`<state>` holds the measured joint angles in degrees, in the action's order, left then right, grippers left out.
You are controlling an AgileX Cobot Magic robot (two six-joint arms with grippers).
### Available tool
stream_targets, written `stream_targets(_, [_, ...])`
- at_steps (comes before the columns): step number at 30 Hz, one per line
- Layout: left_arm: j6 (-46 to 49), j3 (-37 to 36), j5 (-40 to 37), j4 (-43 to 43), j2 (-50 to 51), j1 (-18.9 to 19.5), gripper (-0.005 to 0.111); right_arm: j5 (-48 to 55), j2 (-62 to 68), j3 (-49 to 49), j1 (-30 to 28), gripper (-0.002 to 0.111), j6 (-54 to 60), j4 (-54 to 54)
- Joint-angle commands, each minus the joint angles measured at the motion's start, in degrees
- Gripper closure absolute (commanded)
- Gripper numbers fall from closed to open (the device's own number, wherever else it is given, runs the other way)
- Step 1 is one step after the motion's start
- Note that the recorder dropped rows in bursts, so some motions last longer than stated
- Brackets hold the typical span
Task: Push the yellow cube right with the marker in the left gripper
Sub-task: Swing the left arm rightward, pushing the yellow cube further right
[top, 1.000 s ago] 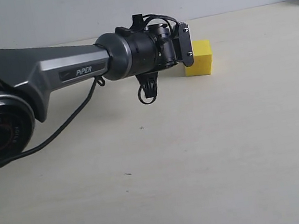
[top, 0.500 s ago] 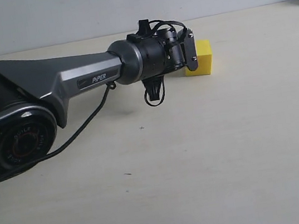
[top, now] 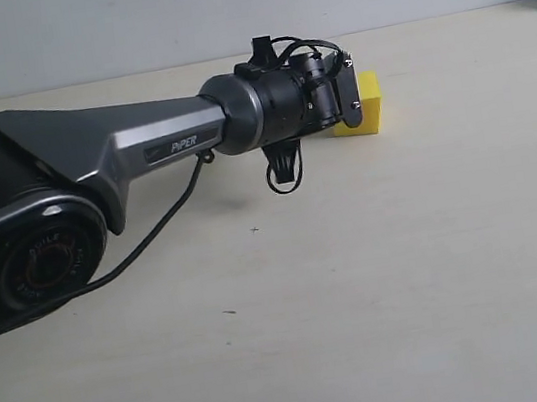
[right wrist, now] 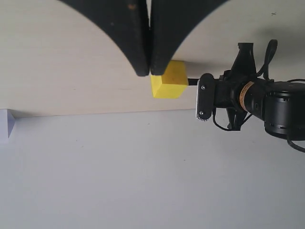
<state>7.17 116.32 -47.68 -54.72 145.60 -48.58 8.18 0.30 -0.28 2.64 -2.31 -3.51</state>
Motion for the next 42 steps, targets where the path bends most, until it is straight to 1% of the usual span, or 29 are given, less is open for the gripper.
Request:
stream_targets(1, [0.61,0.47,2.16,-2.63,-0.24,-3.58,0.107,-0.48,-0.30,0.28,0.05,0.108,0.09,0.01])
stream_targets(3, [0.02,0.47,2.93,-3.61,-0.34,-4.31,0.107,-0.48,-0.30,0.28,0.05,0.108,0.09,0.01])
stream_targets(6, [-0.83,1.24,2.13,-2.47,-0.34,-4.32,0.107,-0.48,-0.30,0.28,0.05,0.108,0.09,0.01])
stream_targets(10, [-1.40,1.24,-3.46,-1.34,-0.34,-4.04,0.107,-0.48,-0.30,0.28,0.05,0.108,0.09,0.01])
stream_targets(13, [-2.88,1.54,-6.49,1.17,-0.34,-5.12,0.107,-0.48,-0.30,0.28,0.05,0.108,0.09,0.01])
stream_targets(17, [-6.37,7.47,-7.67,9.98,0.27,-5.66,0.107,-0.48,-0.30,0.28,0.05,0.108,0.09,0.01])
stream_targets(20, [-5.88,13.41,-13.42,10.55,2.29,-5.66,0.107,-0.48,-0.30,0.28,0.05,0.108,0.09,0.01])
stream_targets(22, [-5.09,14.91,-16.36,10.93,3.41,-5.66,0.107,-0.48,-0.30,0.28,0.05,0.108,0.09,0.01])
stream_targets(28, [-4.04,14.91,-16.62,14.26,4.36,-5.66,0.107,-0.48,-0.30,0.28,0.05,0.108,0.09,0.01])
stream_targets(36, [-7.94,15.15,-16.60,14.68,4.46,-4.25,0.107,-0.48,-0.30,0.28,0.05,0.108,0.09,0.01])
stream_targets(42, [-8.34,19.60,-18.58,15.18,7.14,-3.39,0.107,-0.48,-0.30,0.28,0.05,0.108,0.09,0.01])
